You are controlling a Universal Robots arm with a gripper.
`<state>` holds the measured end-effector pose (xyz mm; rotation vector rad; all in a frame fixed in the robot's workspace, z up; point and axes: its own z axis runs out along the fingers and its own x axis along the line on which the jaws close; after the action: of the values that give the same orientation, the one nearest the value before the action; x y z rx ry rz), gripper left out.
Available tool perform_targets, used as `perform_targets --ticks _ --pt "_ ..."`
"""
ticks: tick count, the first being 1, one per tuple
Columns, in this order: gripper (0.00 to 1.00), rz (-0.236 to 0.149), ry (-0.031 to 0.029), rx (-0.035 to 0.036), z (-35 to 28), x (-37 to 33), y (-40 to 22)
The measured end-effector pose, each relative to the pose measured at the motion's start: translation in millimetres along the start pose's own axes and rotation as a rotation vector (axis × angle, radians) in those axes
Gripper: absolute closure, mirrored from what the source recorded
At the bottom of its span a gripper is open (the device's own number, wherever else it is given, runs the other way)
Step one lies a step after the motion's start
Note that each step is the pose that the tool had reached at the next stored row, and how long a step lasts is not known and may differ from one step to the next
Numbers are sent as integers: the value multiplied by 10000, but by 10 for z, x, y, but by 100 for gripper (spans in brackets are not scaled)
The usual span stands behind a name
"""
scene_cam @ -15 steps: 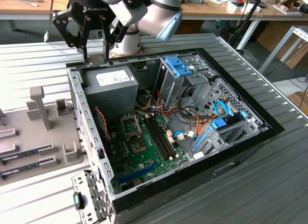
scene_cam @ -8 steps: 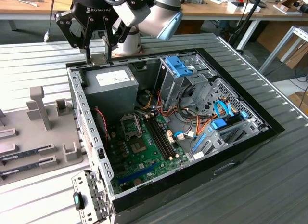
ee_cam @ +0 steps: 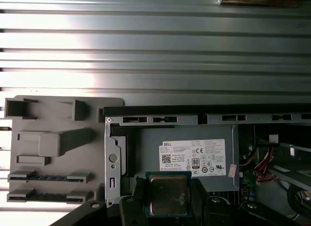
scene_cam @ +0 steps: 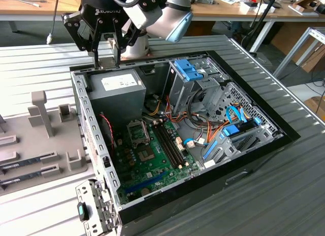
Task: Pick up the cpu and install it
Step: 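Pick up the cpu and move it towards the insertion slot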
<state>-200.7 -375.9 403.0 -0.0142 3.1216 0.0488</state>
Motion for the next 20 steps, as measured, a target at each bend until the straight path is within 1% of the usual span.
perform_targets --ticks 12,20 --pt "53 0 0 0 44 -78 -4" --pt "53 0 1 1 85 -115 -27"
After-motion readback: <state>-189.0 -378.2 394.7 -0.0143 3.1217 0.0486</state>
